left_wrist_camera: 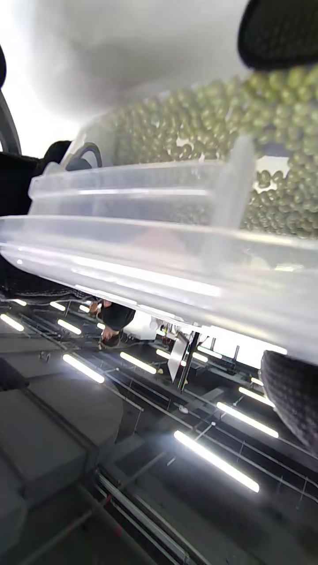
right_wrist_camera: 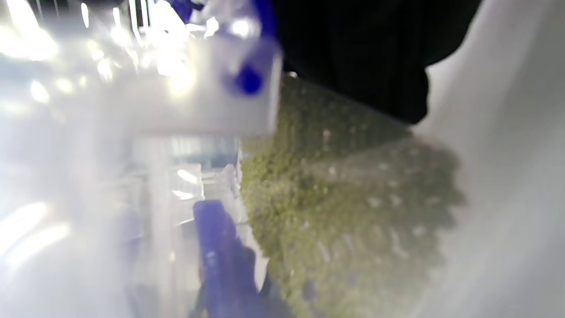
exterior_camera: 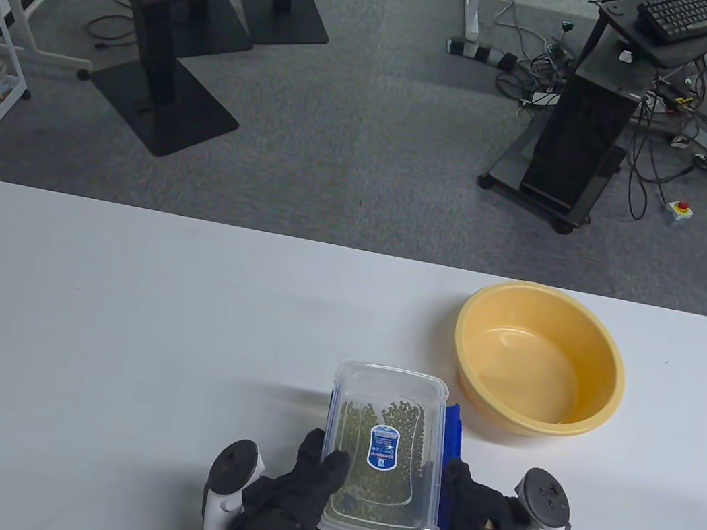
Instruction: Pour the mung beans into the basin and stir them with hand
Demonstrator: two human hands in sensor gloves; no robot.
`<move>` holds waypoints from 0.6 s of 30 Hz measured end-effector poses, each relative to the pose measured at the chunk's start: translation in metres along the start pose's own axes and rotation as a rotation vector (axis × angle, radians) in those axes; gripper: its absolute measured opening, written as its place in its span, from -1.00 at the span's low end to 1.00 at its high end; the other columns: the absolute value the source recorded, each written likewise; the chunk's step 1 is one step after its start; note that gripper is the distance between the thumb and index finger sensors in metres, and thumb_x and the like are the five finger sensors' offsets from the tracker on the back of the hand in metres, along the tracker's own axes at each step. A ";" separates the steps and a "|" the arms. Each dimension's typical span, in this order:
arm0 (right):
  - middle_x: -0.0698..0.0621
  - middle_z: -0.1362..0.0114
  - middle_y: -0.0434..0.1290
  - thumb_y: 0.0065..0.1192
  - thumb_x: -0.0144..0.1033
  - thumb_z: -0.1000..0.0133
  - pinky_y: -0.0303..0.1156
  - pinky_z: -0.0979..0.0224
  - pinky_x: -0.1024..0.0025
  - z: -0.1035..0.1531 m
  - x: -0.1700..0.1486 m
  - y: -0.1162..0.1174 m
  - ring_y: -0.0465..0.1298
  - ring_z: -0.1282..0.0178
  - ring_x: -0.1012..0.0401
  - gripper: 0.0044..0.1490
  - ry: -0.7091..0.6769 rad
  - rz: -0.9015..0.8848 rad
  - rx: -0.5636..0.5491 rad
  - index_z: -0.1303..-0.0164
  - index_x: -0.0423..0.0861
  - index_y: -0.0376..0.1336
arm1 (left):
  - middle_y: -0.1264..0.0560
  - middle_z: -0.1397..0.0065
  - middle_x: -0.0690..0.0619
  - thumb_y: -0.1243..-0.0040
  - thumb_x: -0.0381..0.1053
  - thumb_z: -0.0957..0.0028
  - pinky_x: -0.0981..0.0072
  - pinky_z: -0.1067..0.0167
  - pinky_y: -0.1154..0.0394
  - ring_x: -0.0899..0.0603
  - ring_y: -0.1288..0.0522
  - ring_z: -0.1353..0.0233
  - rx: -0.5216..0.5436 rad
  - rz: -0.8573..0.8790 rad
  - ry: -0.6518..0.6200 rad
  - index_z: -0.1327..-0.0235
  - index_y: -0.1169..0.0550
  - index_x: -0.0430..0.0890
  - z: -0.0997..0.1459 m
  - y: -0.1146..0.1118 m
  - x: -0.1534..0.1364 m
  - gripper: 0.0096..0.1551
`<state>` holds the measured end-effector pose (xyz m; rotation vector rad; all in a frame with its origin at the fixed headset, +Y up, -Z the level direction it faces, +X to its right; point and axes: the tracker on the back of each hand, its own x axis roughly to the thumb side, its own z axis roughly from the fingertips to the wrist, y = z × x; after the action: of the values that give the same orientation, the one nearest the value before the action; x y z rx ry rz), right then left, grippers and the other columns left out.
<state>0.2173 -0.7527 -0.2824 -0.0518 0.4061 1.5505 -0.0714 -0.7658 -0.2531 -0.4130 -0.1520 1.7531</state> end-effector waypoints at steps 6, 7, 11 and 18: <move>-0.41 -0.46 -0.02 -0.14 0.33 0.13 0.16 -0.39 -0.33 -0.005 -0.018 0.010 0.20 -0.43 -0.28 0.23 0.100 -0.285 0.219 -0.43 -0.33 -0.29 | -0.02 -0.48 -0.75 -0.01 0.27 -0.29 -0.56 0.12 -0.45 -0.74 -0.34 -0.28 -0.006 0.061 -0.041 -0.55 0.29 -0.28 0.002 0.006 0.006 0.11; -0.42 -0.46 -0.04 -0.13 0.32 0.12 0.15 -0.39 -0.33 -0.007 -0.021 0.013 0.19 -0.43 -0.29 0.23 0.109 -0.293 0.247 -0.43 -0.32 -0.30 | -0.02 -0.48 -0.75 -0.01 0.27 -0.29 -0.55 0.12 -0.45 -0.74 -0.35 -0.27 -0.021 0.077 -0.041 -0.55 0.29 -0.29 0.002 0.007 0.004 0.10; -0.36 -0.38 0.18 -0.22 0.08 0.08 0.33 -0.38 -0.17 -0.011 -0.030 0.028 0.41 -0.34 -0.14 0.04 0.168 -0.346 0.373 -0.37 -0.38 -0.26 | 0.00 -0.47 -0.76 0.01 0.27 -0.31 -0.55 0.10 -0.44 -0.75 -0.33 -0.29 -0.087 0.118 0.002 -0.55 0.29 -0.29 0.000 0.007 -0.001 0.09; -0.35 -0.33 0.24 -0.24 -0.04 0.08 0.38 -0.31 -0.17 -0.015 -0.041 0.028 0.47 -0.26 -0.13 -0.01 0.206 -0.313 0.266 -0.37 -0.41 -0.25 | 0.36 -0.52 -0.60 -0.12 0.13 -0.26 -0.76 -0.15 0.08 -0.73 0.24 -0.50 0.065 -0.278 -0.082 -0.61 0.20 -0.27 0.008 0.000 0.021 0.06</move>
<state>0.1883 -0.7959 -0.2790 -0.0650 0.7291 1.1768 -0.0776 -0.7450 -0.2500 -0.2587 -0.2009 1.4975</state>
